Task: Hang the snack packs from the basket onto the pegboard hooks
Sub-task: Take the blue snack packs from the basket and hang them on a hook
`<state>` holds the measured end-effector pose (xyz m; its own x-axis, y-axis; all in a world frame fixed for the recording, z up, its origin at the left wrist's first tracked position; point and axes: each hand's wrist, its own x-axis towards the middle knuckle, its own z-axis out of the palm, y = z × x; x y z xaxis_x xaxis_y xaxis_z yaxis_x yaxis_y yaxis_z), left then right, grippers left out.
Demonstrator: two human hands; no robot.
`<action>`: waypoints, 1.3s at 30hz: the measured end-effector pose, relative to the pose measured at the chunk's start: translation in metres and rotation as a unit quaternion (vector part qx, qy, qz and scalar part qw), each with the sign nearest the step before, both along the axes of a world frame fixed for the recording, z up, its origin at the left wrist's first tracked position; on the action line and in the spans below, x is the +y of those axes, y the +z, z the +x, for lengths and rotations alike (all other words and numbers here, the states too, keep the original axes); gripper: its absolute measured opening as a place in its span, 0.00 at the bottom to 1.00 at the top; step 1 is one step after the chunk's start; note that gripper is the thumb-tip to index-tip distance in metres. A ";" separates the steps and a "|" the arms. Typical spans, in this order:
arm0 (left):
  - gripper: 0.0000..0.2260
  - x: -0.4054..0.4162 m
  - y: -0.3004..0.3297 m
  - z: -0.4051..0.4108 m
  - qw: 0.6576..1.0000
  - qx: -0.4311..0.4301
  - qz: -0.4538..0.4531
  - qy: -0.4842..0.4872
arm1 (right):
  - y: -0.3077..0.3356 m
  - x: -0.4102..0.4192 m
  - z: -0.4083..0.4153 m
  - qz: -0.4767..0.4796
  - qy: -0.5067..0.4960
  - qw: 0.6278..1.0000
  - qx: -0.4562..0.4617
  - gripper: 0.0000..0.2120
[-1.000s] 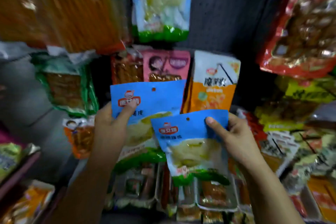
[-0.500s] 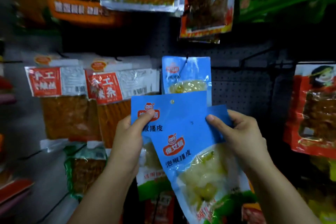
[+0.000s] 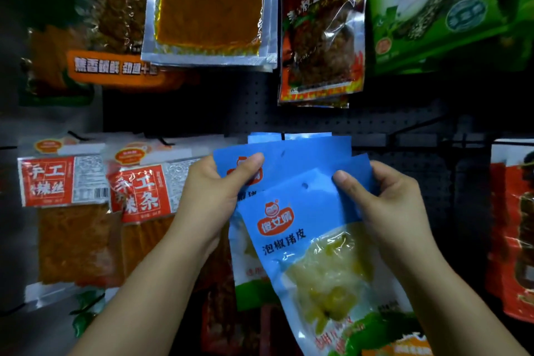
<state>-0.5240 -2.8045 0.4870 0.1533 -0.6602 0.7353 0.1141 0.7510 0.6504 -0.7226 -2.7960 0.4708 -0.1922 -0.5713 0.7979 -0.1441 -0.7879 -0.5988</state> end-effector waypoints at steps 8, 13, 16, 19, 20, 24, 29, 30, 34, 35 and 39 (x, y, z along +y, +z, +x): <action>0.09 -0.012 0.024 -0.005 0.996 0.009 -0.053 0.067 | 0.021 -0.012 0.001 -0.009 -0.003 1.000 -0.002 0.04; 0.06 -0.018 0.032 -0.003 0.995 0.013 -0.032 0.089 | 0.024 -0.018 0.006 0.005 -0.010 1.000 -0.001 0.05; 0.04 -0.023 0.031 -0.003 0.997 0.011 -0.004 0.073 | 0.022 -0.023 0.006 0.021 -0.009 1.000 -0.006 0.05; 0.06 -0.032 0.028 -0.002 0.998 0.005 0.011 0.066 | 0.017 -0.029 0.005 0.041 -0.014 0.999 -0.012 0.05; 0.06 -0.036 0.026 -0.002 0.998 0.002 0.016 0.066 | 0.015 -0.031 0.005 0.049 -0.017 0.999 -0.011 0.05; 0.06 -0.050 0.017 -0.005 0.998 -0.006 0.047 0.044 | 0.011 -0.044 0.003 0.068 -0.039 0.997 -0.008 0.05; 0.02 -0.069 -0.001 0.000 0.997 0.005 0.064 0.046 | 0.013 -0.067 0.000 0.057 -0.093 0.994 0.011 0.05; 0.02 -0.074 -0.004 0.001 0.996 -0.002 0.072 0.058 | 0.014 -0.072 -0.001 0.055 -0.105 0.993 0.019 0.05; 0.03 -0.092 -0.008 0.001 0.985 -0.058 0.101 0.125 | 0.017 -0.091 -0.003 0.055 -0.154 0.985 0.053 0.06; 0.04 -0.096 -0.007 0.001 0.981 -0.077 0.102 0.149 | 0.018 -0.095 -0.004 0.058 -0.164 0.983 0.059 0.07; 0.05 -0.110 0.001 -0.005 0.949 -0.166 0.079 0.256 | 0.023 -0.110 -0.004 0.081 -0.213 0.970 0.086 0.08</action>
